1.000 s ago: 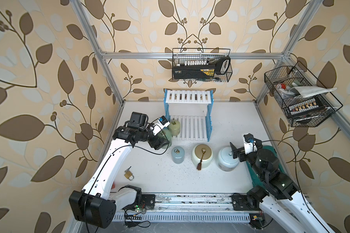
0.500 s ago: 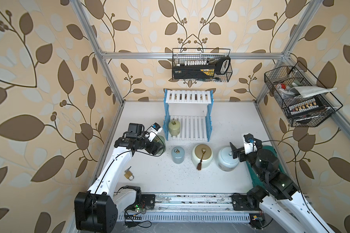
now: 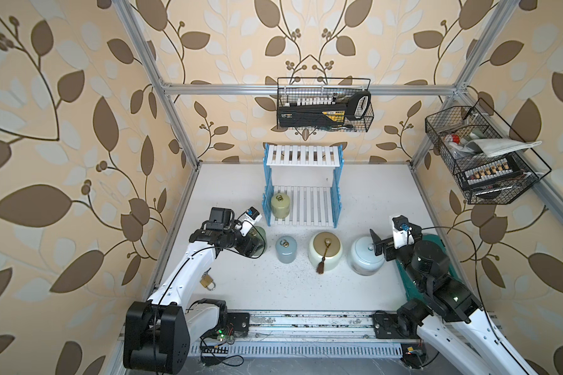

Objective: Remove the tea canisters from the shelf
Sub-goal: Place the tea canister at the center of the board.

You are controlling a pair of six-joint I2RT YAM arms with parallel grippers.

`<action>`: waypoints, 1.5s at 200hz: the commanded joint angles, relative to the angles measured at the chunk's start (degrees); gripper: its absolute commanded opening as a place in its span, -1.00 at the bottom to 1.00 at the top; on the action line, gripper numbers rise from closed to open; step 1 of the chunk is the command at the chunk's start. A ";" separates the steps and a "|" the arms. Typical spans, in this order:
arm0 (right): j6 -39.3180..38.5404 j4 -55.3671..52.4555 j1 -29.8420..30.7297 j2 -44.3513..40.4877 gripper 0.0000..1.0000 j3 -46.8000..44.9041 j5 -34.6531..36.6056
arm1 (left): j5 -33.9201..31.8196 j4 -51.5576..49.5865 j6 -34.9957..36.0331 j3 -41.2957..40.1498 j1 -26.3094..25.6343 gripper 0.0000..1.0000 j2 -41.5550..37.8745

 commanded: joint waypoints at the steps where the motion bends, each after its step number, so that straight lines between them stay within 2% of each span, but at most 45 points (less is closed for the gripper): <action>1: -0.35 1.19 -0.13 -0.74 0.98 -0.41 -0.92 | 3.65 5.96 2.06 -0.85 0.65 -0.05 -0.55; 29: -0.51 1.21 -0.14 -1.14 0.98 -0.68 0.65 | 3.59 6.77 2.18 -1.40 0.72 -0.04 0.73; 102: -0.18 1.25 -0.08 -1.75 0.98 -0.46 -1.52 | 3.69 10.18 2.69 -4.20 0.76 0.03 2.90; 127: -0.26 1.29 -0.12 -2.02 0.98 -0.67 -0.20 | 3.65 10.37 3.18 -4.79 0.76 0.17 3.51; 194: -0.09 1.18 -0.13 -2.02 0.98 -0.55 -2.11 | 3.34 13.10 3.21 -6.44 1.10 0.57 4.74; 226: 0.31 0.56 -0.06 -1.89 0.98 -0.49 -2.87 | 3.56 13.25 3.66 -7.28 1.20 0.82 4.67; 236: 0.44 0.47 -0.03 -1.31 0.98 -0.34 -3.25 | 3.63 13.05 3.63 -7.25 1.52 0.96 4.44; 300: 0.05 -2.45 0.67 2.53 0.98 3.01 -8.92 | 6.30 11.84 3.43 -6.95 3.48 0.97 1.47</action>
